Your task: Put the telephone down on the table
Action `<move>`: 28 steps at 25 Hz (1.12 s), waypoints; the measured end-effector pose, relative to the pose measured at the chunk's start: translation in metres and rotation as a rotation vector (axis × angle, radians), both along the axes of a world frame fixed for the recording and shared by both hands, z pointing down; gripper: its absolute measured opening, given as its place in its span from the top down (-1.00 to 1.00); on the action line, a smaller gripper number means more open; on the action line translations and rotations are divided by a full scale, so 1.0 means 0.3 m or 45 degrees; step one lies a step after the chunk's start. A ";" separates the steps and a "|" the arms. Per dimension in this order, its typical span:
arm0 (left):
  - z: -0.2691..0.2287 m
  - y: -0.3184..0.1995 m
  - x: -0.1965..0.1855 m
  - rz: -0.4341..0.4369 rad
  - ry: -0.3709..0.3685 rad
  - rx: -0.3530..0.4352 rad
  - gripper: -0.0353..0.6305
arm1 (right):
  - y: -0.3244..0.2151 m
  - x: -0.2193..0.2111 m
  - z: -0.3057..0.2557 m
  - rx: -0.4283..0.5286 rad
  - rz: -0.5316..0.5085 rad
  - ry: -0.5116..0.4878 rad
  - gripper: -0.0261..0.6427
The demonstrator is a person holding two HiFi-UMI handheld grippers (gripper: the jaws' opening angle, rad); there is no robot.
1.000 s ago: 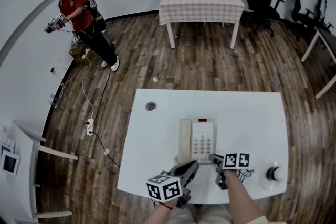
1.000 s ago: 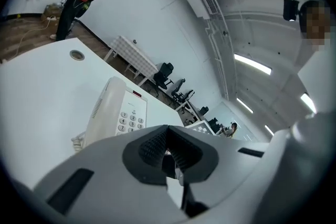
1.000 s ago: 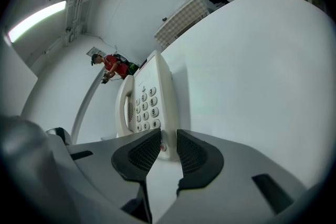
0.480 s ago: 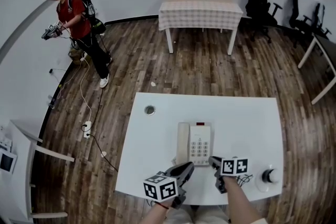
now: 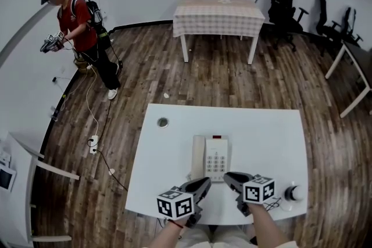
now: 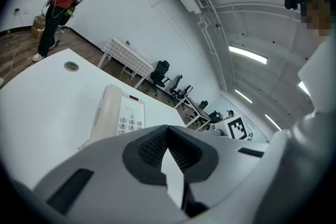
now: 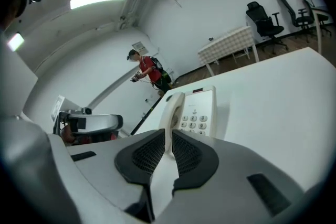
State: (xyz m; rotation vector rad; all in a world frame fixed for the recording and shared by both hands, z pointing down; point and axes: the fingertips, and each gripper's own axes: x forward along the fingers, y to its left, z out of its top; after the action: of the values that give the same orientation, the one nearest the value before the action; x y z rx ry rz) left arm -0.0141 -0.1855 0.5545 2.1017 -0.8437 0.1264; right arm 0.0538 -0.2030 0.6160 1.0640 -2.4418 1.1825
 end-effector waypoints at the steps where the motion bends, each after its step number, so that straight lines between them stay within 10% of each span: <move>1: -0.004 0.003 0.002 0.006 -0.004 0.002 0.89 | 0.006 -0.004 -0.024 0.031 -0.015 -0.011 0.73; 28: -0.188 0.080 0.081 0.191 -0.062 0.481 0.89 | 0.157 -0.029 -0.411 0.657 -0.219 -0.073 0.77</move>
State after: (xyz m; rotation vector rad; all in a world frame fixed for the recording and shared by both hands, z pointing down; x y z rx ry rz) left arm 0.0103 -0.1615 0.4981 2.5262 -0.7841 0.1038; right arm 0.0451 -0.1558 0.4928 0.9148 -2.8970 0.5453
